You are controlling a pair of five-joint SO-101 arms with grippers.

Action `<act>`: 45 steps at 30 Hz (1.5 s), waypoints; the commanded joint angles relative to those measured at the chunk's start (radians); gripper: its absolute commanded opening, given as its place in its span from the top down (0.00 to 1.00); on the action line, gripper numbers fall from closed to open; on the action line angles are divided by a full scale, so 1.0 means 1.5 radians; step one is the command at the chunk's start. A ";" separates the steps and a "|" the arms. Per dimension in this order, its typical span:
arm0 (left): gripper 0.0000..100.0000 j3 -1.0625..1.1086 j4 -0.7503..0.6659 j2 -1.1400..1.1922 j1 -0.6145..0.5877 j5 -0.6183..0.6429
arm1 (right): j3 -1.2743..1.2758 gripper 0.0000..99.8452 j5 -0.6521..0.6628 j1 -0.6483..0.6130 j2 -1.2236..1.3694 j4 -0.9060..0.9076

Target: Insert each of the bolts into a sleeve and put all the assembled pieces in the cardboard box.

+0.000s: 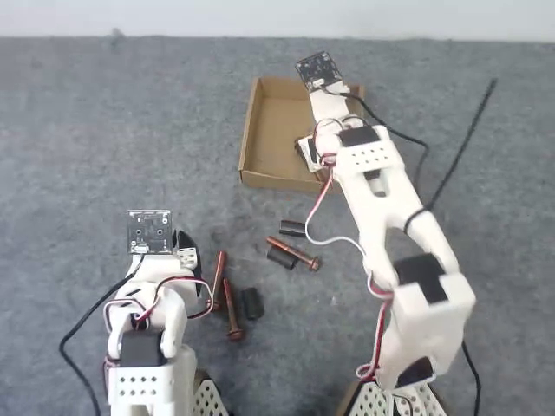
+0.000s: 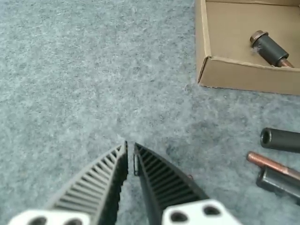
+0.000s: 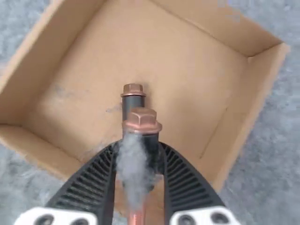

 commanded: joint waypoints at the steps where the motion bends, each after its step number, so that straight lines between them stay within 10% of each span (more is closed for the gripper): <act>1: 0.98 -0.007 -0.013 0.007 -0.005 -0.006 | -0.093 0.99 0.012 0.012 0.032 0.003; 10: 0.98 -0.007 -0.013 0.007 -0.006 -0.006 | -0.119 0.82 0.012 0.018 0.072 0.003; 19: 0.98 -0.007 -0.013 0.007 -0.006 -0.006 | -0.120 0.92 0.012 0.017 0.064 0.010; 45: 0.98 -0.007 -0.012 0.007 -0.005 -0.035 | -0.117 0.99 0.068 -0.136 -0.154 0.611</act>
